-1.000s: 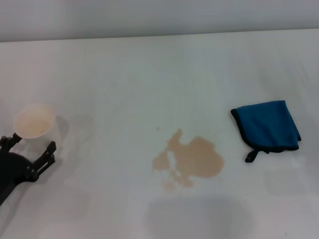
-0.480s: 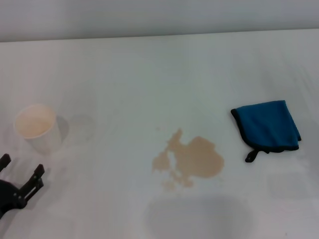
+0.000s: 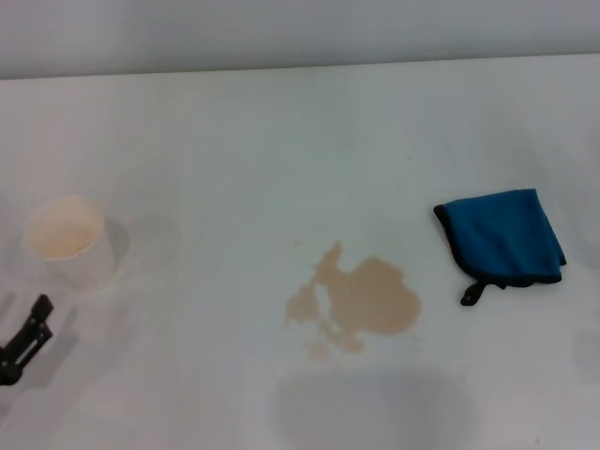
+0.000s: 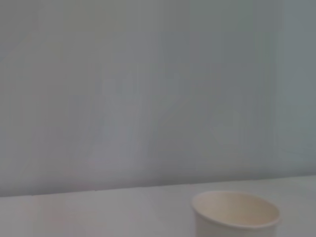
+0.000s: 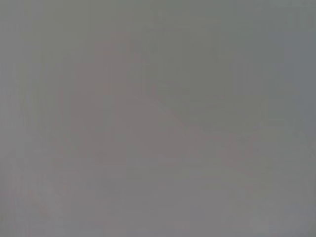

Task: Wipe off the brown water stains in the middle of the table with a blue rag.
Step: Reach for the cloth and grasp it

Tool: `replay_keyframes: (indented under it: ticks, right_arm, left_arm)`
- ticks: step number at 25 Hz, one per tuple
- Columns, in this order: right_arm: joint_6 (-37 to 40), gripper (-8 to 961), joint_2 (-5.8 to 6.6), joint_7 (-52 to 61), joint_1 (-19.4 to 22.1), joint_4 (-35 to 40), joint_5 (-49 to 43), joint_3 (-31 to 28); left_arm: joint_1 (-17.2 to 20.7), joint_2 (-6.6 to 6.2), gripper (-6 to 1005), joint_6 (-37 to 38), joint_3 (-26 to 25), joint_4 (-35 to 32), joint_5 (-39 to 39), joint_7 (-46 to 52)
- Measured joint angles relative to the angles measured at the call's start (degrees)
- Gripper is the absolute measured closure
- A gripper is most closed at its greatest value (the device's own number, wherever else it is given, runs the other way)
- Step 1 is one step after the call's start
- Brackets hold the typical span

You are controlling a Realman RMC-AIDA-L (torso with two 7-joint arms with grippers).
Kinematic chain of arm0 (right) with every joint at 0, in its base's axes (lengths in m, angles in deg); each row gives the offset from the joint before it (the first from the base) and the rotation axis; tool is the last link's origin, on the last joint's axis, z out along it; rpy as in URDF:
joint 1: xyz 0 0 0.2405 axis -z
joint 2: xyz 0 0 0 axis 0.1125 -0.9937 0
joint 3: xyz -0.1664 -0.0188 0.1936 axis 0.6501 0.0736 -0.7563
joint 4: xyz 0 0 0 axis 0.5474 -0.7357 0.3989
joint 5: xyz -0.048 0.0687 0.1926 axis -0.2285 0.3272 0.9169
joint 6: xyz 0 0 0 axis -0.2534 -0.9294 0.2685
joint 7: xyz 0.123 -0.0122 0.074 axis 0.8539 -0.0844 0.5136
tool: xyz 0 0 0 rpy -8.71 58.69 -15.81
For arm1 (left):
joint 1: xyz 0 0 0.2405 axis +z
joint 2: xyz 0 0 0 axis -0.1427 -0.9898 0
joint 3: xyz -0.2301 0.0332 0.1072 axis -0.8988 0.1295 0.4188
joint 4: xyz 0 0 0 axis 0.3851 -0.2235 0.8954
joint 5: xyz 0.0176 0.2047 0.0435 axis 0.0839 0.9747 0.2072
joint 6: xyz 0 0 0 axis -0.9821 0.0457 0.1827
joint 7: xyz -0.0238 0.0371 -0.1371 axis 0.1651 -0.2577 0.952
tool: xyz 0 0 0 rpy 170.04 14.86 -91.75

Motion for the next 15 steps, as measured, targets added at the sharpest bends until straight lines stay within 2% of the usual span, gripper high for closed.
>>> replay_keyframes:
  ticks: [4,8,10,15]
  right_arm:
    - [2.2,128,0.39,24.6,0.3,12.2,-6.4,5.6]
    - [-0.7,128,1.04,42.3,-0.7,22.5,-15.2,7.9]
    - [-3.5,128,1.8,48.1,-1.5,25.8,-17.9,8.1]
    - [-9.0,132,4.58,62.7,-3.9,31.6,-25.6,8.2]
  left_arm:
    - [0.0,0.01,122,0.0,0.0,0.0,-1.5,0.2]
    - [-0.4,0.03,121,0.5,0.0,0.0,-1.8,0.2]
    - [-0.4,0.08,121,0.5,0.0,0.0,-1.9,0.2]
    - [0.2,0.17,120,0.6,0.0,0.0,-2.0,0.8]
